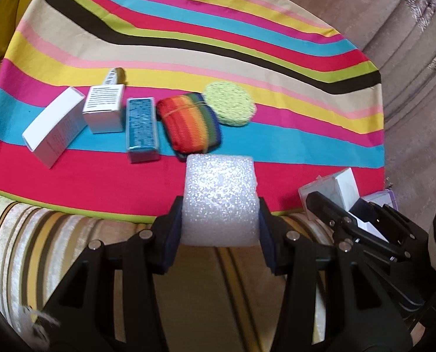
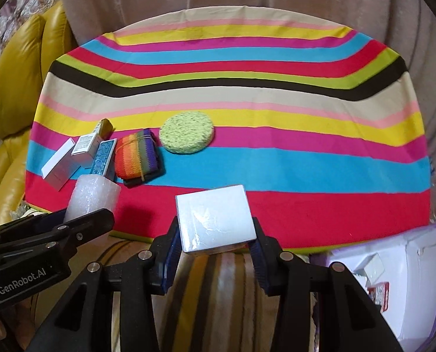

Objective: Organize objects
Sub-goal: 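Carry the foam block and cube box into the purple box and release both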

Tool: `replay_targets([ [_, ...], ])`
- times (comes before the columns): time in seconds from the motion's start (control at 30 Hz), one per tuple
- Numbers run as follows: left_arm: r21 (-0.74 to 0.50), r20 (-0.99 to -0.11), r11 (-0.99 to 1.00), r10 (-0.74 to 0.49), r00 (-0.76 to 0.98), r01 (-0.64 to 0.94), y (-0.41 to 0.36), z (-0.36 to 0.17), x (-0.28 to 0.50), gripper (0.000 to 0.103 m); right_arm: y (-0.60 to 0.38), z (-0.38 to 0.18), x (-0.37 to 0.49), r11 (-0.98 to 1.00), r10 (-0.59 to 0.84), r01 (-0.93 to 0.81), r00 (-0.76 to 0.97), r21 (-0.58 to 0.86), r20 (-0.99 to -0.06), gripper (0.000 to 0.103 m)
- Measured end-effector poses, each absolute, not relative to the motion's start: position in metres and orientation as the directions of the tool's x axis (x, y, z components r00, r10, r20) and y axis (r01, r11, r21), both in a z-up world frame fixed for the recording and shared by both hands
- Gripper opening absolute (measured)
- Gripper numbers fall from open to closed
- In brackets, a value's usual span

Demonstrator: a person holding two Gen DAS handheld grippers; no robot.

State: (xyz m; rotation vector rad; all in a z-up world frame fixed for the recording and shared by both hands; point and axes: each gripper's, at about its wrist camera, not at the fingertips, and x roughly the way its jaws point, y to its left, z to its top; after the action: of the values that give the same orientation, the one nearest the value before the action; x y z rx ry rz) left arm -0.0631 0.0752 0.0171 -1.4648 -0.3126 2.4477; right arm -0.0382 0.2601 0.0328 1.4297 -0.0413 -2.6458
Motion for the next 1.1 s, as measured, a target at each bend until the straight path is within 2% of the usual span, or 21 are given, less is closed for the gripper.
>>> replay_targets([
  [0.43,-0.334,-0.813,-0.911,0.408,-0.415,-0.241,0.124,0.024,-0.051,0.051,0.311,0.036,-0.005,-0.991,-0.072,-0.054,-0.558,0.122,-0.826,0.044],
  [0.93,-0.338,-0.796,-0.836,0.500,-0.342,-0.433,0.193,0.029,-0.031,0.051,0.396,0.029,0.042,-0.906,0.054,-0.380,-0.545,0.188,-0.837,0.045],
  [1.1,-0.325,-0.801,-0.808,0.511,-0.311,-0.491,0.215,0.028,-0.021,0.051,0.413,0.018,0.051,-0.877,0.058,-0.436,-0.516,0.204,-0.854,0.045],
])
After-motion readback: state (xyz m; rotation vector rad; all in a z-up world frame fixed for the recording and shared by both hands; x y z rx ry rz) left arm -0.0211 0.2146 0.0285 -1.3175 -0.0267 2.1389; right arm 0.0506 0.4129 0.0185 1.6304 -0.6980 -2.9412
